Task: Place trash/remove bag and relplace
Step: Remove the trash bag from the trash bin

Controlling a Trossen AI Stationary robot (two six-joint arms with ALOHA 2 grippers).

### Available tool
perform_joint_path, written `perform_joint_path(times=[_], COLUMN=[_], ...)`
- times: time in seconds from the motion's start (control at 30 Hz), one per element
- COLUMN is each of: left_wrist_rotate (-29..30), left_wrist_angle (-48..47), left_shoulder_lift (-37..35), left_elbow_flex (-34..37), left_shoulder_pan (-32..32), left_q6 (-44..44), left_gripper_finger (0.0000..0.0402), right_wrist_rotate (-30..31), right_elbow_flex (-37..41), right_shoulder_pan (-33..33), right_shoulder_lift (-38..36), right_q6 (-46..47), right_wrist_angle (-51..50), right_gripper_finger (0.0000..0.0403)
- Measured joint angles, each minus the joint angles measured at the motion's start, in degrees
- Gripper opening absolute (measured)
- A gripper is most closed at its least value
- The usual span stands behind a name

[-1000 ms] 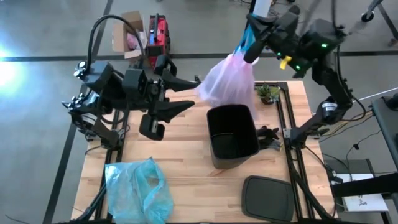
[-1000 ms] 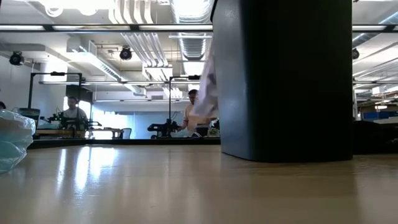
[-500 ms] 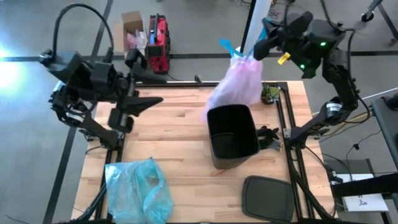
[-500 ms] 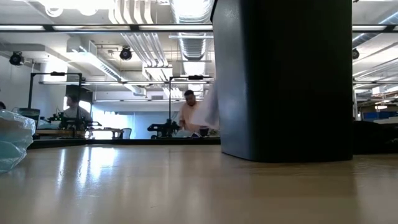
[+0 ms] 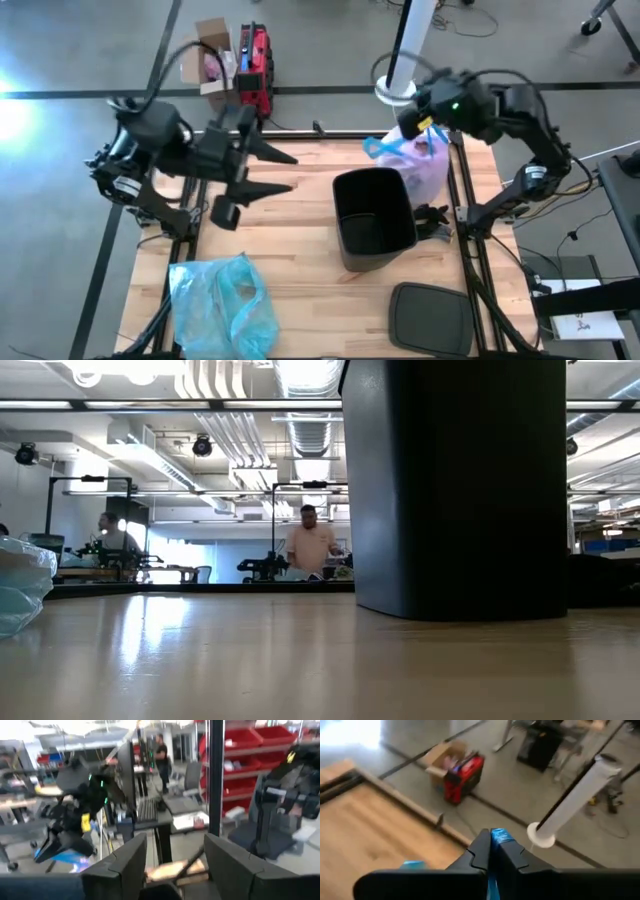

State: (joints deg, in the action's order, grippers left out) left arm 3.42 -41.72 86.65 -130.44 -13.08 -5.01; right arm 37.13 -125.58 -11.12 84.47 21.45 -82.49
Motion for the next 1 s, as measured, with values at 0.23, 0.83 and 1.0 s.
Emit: perform_joint_path(times=[0.23, 0.83, 1.0], left_wrist_rotate=[-0.01, 6.17, 7.95], left_wrist_angle=[-9.26, -12.63, -1.97], left_shoulder_lift=[-1.35, -5.87, -5.79], left_elbow_flex=[0.91, 16.6, 24.61], left_shoulder_pan=[-0.11, -0.37, -0.37], left_q6=[4.39, 7.78, 6.91], left_gripper_finger=[0.0186, 0.0181, 0.0191], right_wrist_rotate=[3.42, -11.35, -22.97], right_elbow_flex=[7.12, 16.57, 18.82], right_shoulder_pan=[7.12, 21.38, 21.38], right_shoulder_lift=[-3.17, -16.49, -19.66], right_q6=[3.94, 21.54, 24.16], right_wrist_angle=[0.41, -7.8, -7.44], right_gripper_finger=[0.0115, 0.0297, 0.031])
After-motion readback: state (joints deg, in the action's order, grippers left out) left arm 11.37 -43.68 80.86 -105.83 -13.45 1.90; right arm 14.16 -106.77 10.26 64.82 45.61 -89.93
